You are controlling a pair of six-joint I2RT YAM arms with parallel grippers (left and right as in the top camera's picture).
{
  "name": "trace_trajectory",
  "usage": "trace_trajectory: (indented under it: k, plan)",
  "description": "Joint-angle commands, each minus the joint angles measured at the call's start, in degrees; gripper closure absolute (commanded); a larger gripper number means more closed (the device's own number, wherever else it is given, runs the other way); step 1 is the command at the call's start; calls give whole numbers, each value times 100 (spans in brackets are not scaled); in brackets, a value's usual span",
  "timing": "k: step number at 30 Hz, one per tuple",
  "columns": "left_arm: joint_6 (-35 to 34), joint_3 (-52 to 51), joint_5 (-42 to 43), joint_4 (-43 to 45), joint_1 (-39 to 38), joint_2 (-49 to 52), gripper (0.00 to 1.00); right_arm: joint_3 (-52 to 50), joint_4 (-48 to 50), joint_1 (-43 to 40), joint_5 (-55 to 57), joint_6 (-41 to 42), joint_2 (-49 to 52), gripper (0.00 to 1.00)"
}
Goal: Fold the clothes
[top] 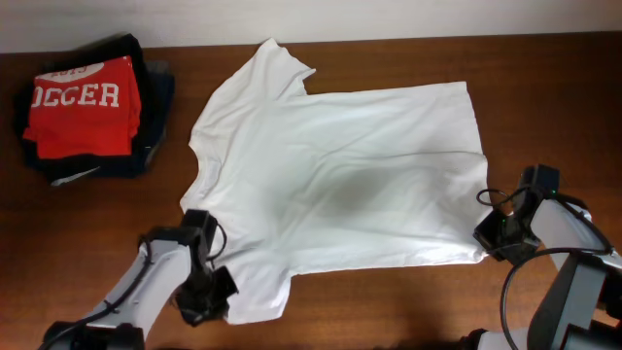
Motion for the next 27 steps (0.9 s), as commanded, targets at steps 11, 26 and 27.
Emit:
trace_trajectory:
  k: [11,26,27]
  plan:
    - [385,1458,-557,-1110,-789,-1231,100,1808,-2350,15,208,-7,-444,96]
    - [649,3001,-986,-968,-1298,-1088,100,1808,-2280,15,190,-57,-697,96]
    - [787,3042,-990,-844,-1298,-929,100,1808,-2186,17,107,-57,-695,96]
